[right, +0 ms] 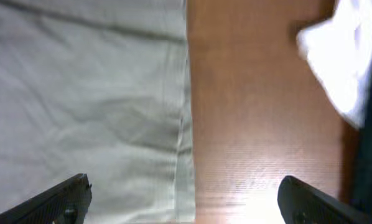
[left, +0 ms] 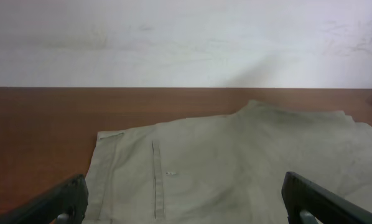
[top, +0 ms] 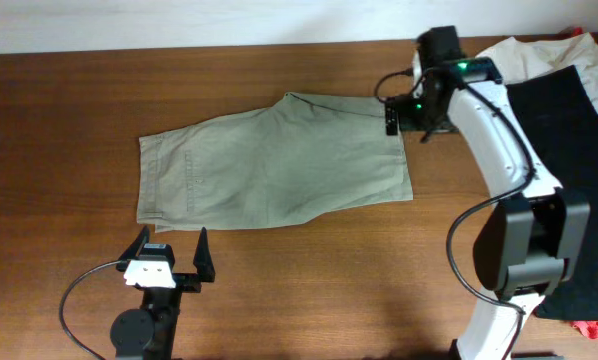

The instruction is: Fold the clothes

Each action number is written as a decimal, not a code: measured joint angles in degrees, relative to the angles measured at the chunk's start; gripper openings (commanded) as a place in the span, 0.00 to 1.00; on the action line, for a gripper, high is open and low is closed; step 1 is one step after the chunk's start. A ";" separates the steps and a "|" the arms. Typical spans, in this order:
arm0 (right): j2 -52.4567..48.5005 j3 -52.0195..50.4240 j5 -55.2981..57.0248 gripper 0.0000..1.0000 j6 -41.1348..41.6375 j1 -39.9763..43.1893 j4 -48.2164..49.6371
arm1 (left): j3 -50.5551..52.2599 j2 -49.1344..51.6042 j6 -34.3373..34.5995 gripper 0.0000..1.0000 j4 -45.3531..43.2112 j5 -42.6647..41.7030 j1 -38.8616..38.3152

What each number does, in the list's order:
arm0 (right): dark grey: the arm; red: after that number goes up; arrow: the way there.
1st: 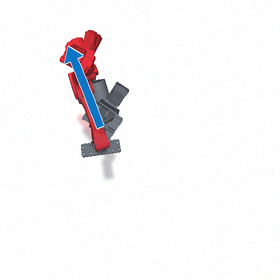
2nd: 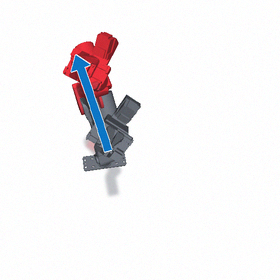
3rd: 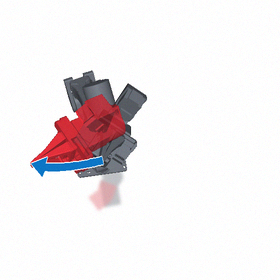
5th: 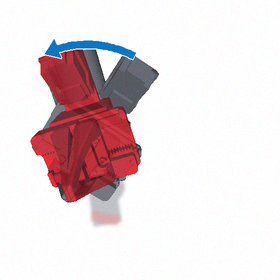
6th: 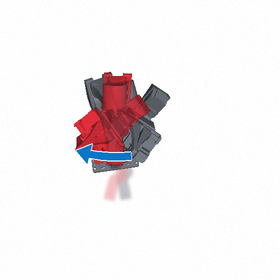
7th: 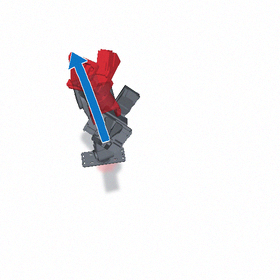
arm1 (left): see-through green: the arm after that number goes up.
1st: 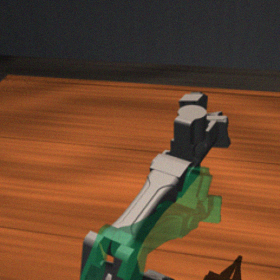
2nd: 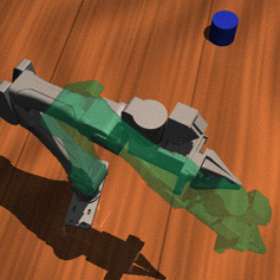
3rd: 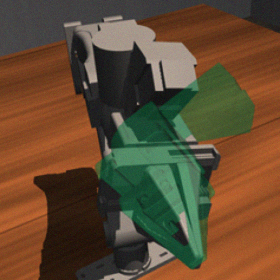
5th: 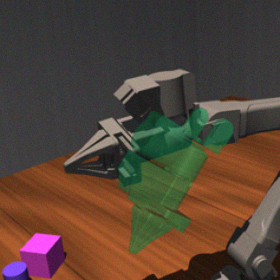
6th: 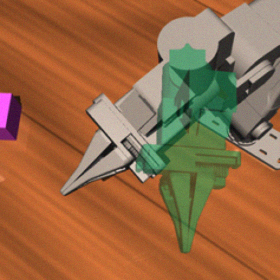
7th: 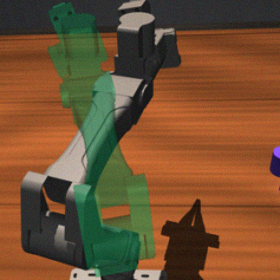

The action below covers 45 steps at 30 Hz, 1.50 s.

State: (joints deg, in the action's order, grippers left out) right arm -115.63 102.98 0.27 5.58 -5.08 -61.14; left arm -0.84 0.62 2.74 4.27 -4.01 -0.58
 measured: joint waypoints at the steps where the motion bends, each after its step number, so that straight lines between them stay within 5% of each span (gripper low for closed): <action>1: 0.00 -1.81 -2.51 0.96 -0.87 0.48 -0.02 | 0.00 0.00 0.00 0.99 0.00 0.00 0.00; 6: 0.07 -14.38 -9.77 0.86 -3.30 0.48 7.17 | 0.00 0.02 0.00 0.99 -0.02 0.00 0.00; 10: 0.09 -22.75 -12.63 0.69 -5.66 0.48 13.88 | 0.00 0.00 0.00 0.99 0.00 0.00 0.00; 12: 0.09 -23.69 -13.11 0.41 -6.03 0.48 14.97 | 0.00 0.00 0.00 0.99 0.00 0.00 0.00; 16: 0.09 -23.76 -13.51 0.04 -6.45 0.48 16.39 | 0.00 0.00 0.00 0.99 0.00 0.00 0.00; 20: 0.04 -15.08 -13.75 0.04 -6.43 0.42 6.01 | 0.00 0.00 0.00 0.99 0.00 0.00 0.00; 22: 0.20 -9.20 -13.40 0.21 -5.70 0.39 0.83 | 0.00 0.00 0.00 0.99 0.00 0.00 0.00; 25: 0.26 -7.52 -12.79 0.25 -5.20 0.39 -1.92 | 0.00 0.00 0.00 0.99 0.00 0.00 0.00; 28: 0.26 -7.54 -11.78 0.44 -4.44 0.39 -2.58 | 0.00 0.00 0.00 0.99 0.00 0.00 0.00; 30: 0.26 -7.63 -10.60 0.67 -4.68 0.39 -1.55 | 0.00 0.00 0.00 0.99 0.00 0.00 0.00; 38: 0.31 -12.74 -6.03 0.71 -4.98 0.39 -1.31 | 0.00 0.00 0.00 0.99 0.02 0.00 0.00; 41: 0.22 -20.04 -10.45 0.61 -7.82 0.39 5.49 | 0.00 0.00 0.00 0.99 0.00 0.00 0.00; 45: 0.20 -22.95 -13.40 0.04 -8.85 0.39 9.16 | 0.00 0.00 0.00 0.99 0.00 0.00 0.00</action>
State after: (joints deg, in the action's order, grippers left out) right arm -115.44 80.03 -13.13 -3.27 -4.69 -51.99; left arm -0.84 0.62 2.74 4.27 -4.01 -0.58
